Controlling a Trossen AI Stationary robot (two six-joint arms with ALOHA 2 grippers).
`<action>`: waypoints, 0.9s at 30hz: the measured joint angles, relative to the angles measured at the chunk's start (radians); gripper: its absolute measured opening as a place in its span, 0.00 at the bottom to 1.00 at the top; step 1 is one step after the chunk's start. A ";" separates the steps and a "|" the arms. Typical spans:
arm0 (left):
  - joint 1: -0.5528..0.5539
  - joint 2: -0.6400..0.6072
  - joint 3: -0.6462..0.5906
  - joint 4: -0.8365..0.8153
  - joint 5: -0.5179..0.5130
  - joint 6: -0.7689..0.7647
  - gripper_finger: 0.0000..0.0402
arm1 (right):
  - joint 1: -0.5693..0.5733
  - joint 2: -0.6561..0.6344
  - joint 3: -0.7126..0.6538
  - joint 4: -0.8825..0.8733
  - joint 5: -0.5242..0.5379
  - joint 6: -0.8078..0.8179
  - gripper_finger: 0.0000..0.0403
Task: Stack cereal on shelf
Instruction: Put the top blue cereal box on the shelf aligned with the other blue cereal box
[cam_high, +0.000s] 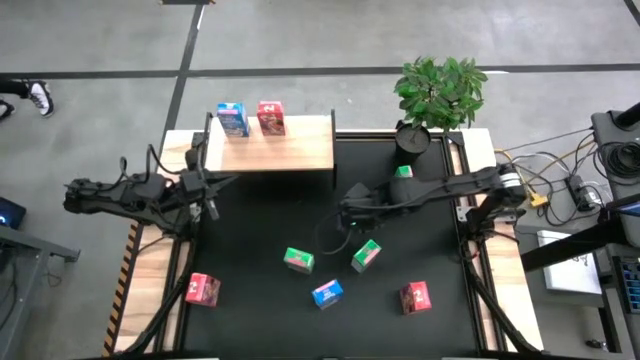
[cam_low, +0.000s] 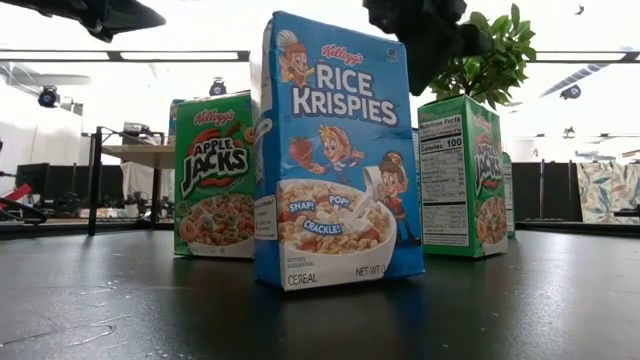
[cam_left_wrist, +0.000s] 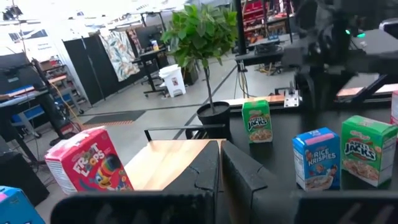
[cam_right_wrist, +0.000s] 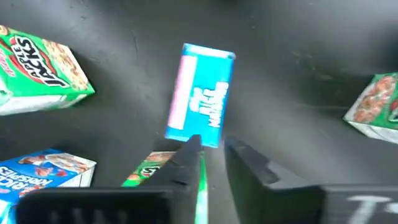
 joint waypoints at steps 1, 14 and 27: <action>0.000 -0.002 0.000 -0.001 0.000 0.000 0.00 | 0.000 0.017 0.014 0.000 0.000 0.000 0.22; 0.000 -0.022 0.000 -0.016 0.000 -0.002 0.00 | -0.019 0.157 0.083 -0.017 0.003 -0.007 0.70; 0.000 -0.027 0.000 -0.018 0.000 -0.007 0.00 | -0.023 0.202 0.066 0.000 0.004 -0.035 0.58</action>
